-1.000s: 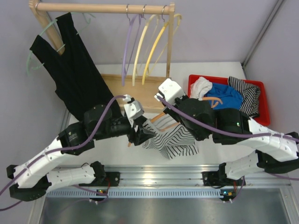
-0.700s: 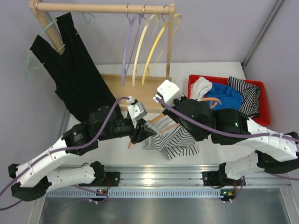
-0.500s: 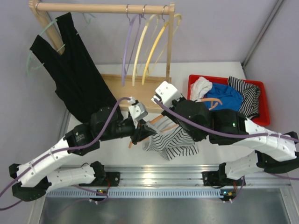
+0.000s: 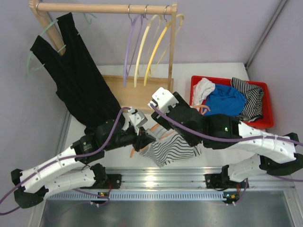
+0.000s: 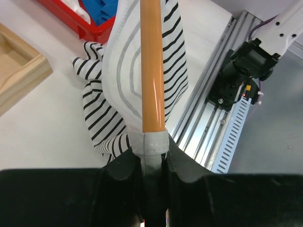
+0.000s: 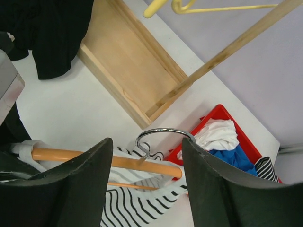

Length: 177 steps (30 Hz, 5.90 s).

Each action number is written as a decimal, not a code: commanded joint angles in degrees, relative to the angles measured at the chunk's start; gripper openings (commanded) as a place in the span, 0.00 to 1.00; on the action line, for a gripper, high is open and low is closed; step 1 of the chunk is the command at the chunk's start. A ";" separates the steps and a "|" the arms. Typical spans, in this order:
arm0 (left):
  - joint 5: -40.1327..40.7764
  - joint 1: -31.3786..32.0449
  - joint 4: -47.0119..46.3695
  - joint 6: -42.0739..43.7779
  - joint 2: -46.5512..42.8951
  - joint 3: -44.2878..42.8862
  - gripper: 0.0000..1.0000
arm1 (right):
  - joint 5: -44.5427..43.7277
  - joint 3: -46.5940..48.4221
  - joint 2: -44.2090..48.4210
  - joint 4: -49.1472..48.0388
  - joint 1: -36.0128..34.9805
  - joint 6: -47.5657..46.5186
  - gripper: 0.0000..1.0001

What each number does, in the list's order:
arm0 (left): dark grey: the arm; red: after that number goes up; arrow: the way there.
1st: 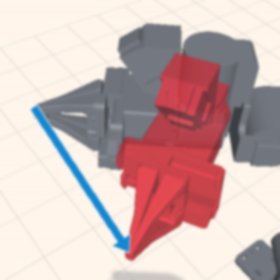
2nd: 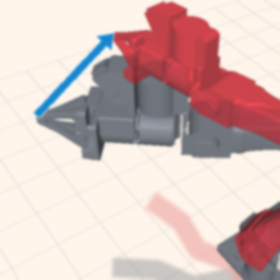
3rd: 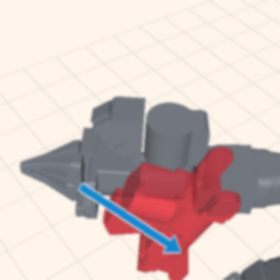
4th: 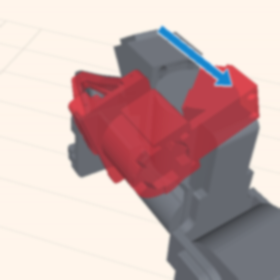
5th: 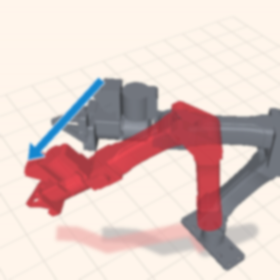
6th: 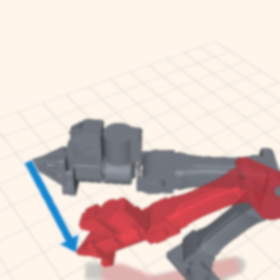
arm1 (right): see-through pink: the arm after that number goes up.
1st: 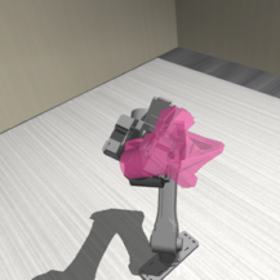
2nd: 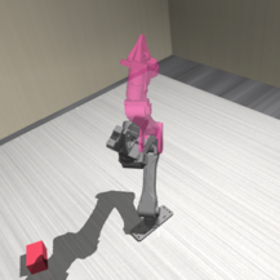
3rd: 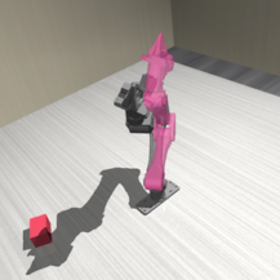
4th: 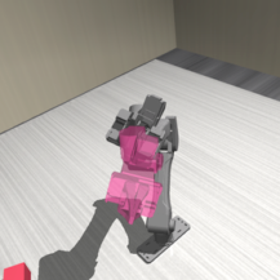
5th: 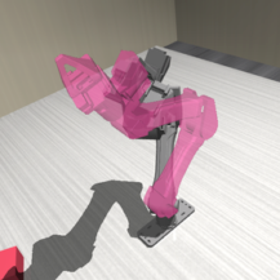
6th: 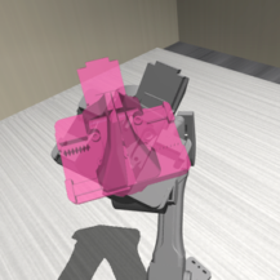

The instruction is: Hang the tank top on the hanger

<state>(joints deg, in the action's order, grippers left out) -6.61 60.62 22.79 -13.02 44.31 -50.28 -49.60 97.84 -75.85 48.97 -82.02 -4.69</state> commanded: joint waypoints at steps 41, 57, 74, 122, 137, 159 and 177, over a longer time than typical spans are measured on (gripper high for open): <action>0.38 -42.06 -8.73 -8.61 0.94 5.57 0.00 | -1.46 -10.57 18.29 -1.95 -0.86 14.71 0.96; -7.45 -62.81 6.47 2.29 13.77 -25.11 0.00 | -0.58 -5.30 14.51 0.69 -0.86 12.69 0.96; -8.86 -63.61 18.17 5.28 29.77 -56.94 0.00 | -0.05 -0.29 10.91 1.57 -0.86 9.17 0.96; -16.07 -76.09 15.62 -1.13 39.89 -65.30 0.45 | 2.84 2.62 2.64 2.62 -0.77 9.52 0.96; -10.88 -76.18 18.79 0.53 31.54 -66.35 0.53 | 3.55 -1.51 5.81 1.30 -0.86 10.93 0.96; 1.77 -41.82 7.37 -5.35 11.08 -26.12 0.45 | 3.11 -15.48 15.02 -1.95 -0.78 18.13 0.98; 8.96 -17.76 -2.57 -20.03 0.25 10.37 0.41 | 6.71 -47.03 30.85 -9.67 1.07 42.37 1.00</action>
<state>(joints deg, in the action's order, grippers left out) -2.35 38.44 25.67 -29.45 46.15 -41.67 -44.64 53.80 -47.42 44.69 -81.36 29.63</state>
